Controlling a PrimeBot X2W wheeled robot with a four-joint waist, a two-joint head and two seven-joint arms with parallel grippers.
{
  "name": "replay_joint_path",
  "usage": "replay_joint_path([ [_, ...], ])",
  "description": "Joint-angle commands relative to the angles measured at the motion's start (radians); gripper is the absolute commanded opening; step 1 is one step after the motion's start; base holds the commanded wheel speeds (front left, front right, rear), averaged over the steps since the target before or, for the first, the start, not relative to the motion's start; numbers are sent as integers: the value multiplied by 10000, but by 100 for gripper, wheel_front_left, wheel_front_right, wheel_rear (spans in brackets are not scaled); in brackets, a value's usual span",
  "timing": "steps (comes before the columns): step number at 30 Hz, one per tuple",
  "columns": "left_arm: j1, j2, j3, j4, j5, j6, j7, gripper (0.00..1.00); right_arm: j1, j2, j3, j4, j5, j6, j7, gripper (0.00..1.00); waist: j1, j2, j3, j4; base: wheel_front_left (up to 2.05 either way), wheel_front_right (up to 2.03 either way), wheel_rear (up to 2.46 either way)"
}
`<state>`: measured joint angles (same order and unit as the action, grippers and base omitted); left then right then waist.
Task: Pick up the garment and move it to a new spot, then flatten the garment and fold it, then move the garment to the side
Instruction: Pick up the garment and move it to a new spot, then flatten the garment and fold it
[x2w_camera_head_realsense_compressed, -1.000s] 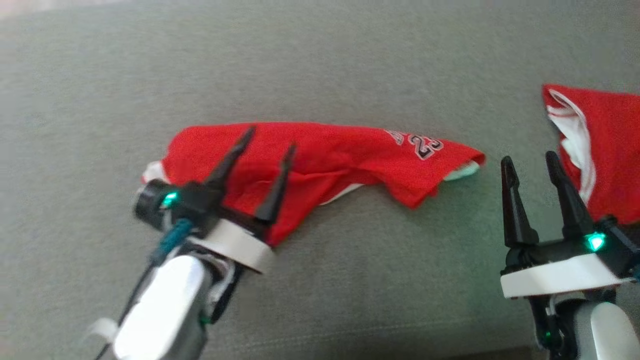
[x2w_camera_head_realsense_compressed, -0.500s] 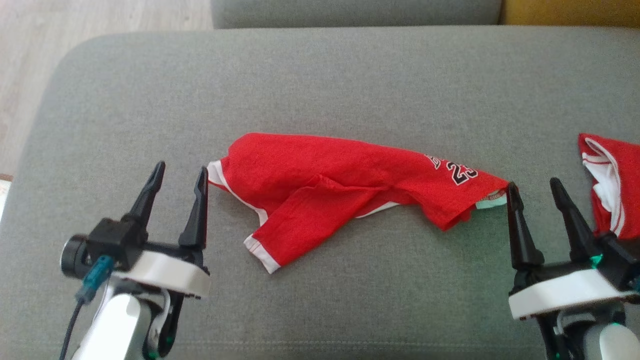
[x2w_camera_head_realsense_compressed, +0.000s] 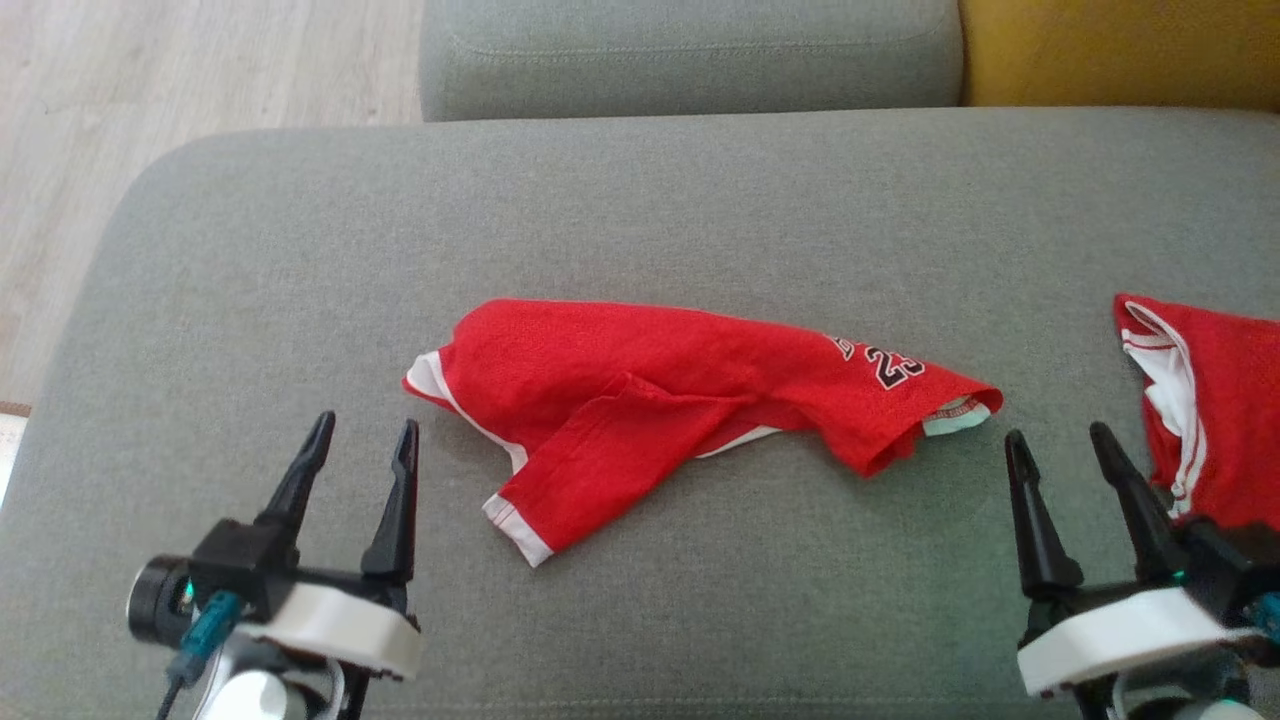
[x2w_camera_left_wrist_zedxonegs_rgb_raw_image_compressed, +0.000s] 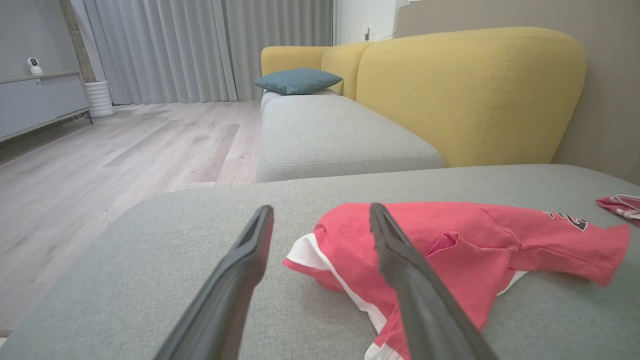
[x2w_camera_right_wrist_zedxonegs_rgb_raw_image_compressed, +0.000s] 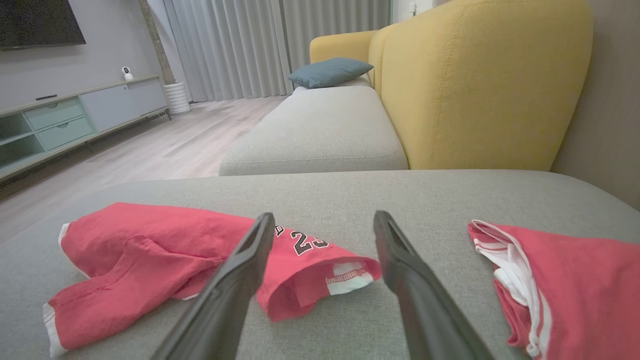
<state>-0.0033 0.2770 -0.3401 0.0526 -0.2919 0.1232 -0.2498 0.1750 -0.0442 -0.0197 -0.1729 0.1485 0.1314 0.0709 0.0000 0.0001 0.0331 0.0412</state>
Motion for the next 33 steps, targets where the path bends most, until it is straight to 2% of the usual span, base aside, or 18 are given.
replay_joint_path([
  [1, -308, 223, 421, -371, 10, 32, -101, 100, -173, -60, 194, -395, 18, -7, 34, 100, 0, -1, -41, -21, 0, 0, 0],
  [24, -337, 294, 281, -530, -71, 92, -69, 100, -314, -60, 280, -466, -144, -7, 254, 100, 0, -1, 100, 78, 0, 0, 0],
  [31, -798, 222, 207, -591, -7, 12, -84, 100, -1025, -170, 1316, -216, -483, -7, 908, 100, 0, -1, 514, 351, 0, 0, 0],
  [33, -1008, 170, 163, -569, 1, -56, -89, 100, -1392, -411, 1985, 75, -435, -7, 1274, 100, 0, -1, 716, 512, 0, 0, 0],
])
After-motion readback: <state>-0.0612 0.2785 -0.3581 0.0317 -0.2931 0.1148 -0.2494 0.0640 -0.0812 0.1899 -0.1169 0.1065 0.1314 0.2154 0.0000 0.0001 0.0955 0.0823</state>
